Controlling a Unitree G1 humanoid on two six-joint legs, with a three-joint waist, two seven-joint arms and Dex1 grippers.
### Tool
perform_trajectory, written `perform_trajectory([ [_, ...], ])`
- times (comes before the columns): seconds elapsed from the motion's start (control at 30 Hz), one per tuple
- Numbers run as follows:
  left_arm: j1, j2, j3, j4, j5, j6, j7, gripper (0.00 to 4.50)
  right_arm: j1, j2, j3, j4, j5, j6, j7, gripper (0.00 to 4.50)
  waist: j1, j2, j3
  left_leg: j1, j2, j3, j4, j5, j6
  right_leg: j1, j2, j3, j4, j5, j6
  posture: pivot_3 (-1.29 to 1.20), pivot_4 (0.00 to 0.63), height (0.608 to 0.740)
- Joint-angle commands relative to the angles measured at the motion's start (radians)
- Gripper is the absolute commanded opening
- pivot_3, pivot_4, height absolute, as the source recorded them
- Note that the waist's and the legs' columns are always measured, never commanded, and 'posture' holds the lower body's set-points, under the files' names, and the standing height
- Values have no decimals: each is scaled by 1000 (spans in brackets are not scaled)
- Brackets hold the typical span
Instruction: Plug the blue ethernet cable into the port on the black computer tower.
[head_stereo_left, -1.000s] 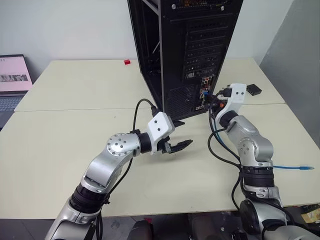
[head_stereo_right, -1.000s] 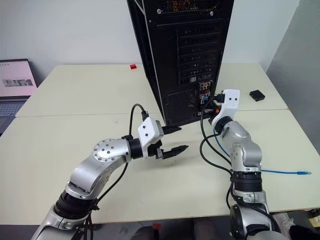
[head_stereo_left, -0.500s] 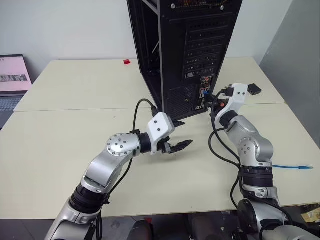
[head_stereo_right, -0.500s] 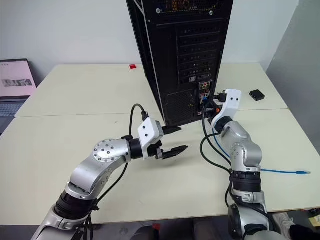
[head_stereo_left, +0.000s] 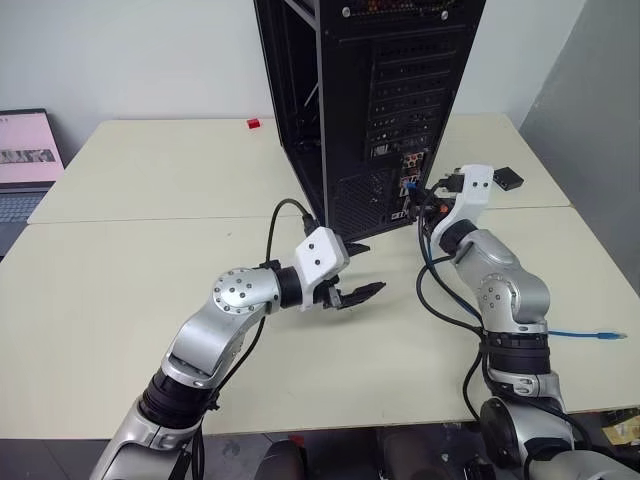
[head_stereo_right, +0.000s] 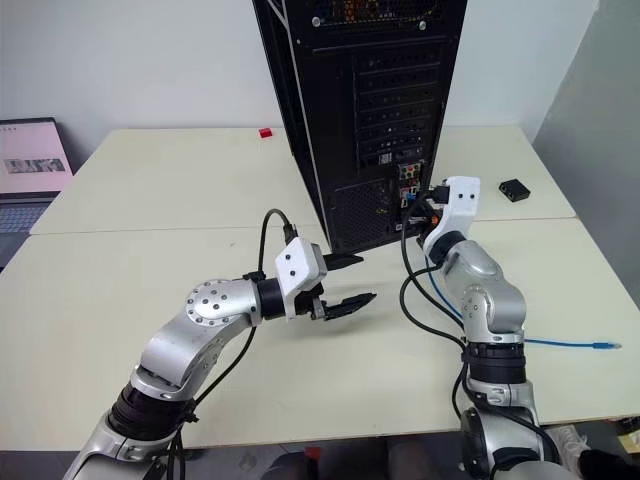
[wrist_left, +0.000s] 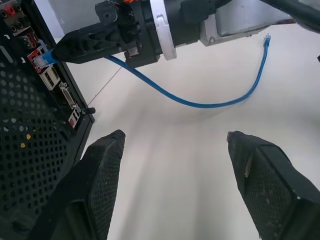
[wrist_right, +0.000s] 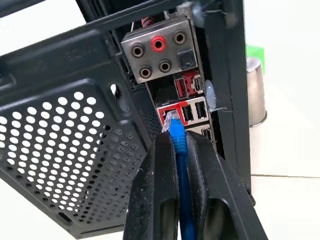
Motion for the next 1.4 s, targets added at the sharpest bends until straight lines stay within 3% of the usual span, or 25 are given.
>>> perform_trajectory([
  [0.03,-1,6,16,-25,10,-28,-3,3480,-2,-18,46,-108,-23,16,-2,0,1,0,0,0,0,0,0,0,0,0,0,0,0,0,0,0,150,740],
  [0.53,-5,14,15,-23,16,-30,-10,3480,26,-23,46,-152,-65,72,-48,0,5,0,0,0,0,0,0,0,0,0,0,0,0,0,0,0,150,740],
  [1.4,-14,14,16,-36,15,-14,-12,3480,-4,4,7,-58,-66,-21,-66,0,5,0,0,0,-1,0,0,0,0,0,0,0,0,0,0,0,150,740],
])
